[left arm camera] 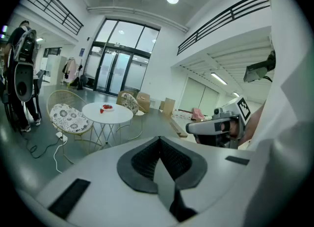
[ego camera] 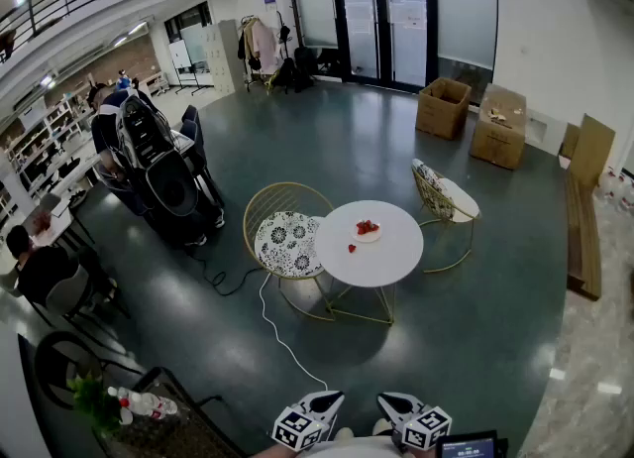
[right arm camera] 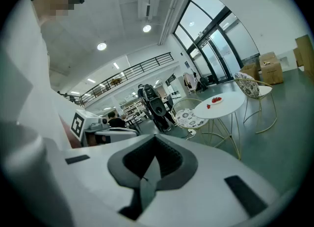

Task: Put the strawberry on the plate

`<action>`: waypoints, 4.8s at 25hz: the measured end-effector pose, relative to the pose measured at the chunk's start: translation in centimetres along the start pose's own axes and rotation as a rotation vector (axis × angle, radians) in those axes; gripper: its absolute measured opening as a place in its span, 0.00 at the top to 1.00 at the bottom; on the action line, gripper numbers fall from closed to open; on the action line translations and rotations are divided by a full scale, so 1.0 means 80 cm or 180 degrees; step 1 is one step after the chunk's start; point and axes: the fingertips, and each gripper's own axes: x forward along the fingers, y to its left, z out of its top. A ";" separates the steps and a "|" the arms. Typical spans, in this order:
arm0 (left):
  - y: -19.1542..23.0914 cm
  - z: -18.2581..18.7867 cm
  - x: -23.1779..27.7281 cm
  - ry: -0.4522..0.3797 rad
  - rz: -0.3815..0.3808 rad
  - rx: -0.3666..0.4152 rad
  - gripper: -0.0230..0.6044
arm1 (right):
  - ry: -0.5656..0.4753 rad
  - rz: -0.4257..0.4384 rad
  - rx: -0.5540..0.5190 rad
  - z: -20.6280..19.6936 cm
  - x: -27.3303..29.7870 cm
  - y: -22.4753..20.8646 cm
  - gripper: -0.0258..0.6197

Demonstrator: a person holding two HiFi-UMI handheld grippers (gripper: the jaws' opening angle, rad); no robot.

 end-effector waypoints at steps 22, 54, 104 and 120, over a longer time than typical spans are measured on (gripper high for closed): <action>-0.097 -0.038 -0.046 -0.0114 0.0174 -0.0097 0.95 | -0.0197 -0.0026 -0.0097 -0.008 -0.113 0.037 0.95; -0.073 -0.015 -0.069 -0.0256 0.0367 -0.0135 0.95 | -0.0106 0.0015 -0.0211 0.008 -0.089 0.054 0.95; 0.055 -0.019 -0.088 -0.0310 0.0398 -0.0313 0.95 | 0.0048 -0.0130 -0.0129 0.007 0.036 0.051 0.95; 0.067 -0.034 -0.075 -0.0179 0.0319 -0.0407 0.95 | 0.0149 -0.0241 0.0022 -0.011 0.040 0.041 0.95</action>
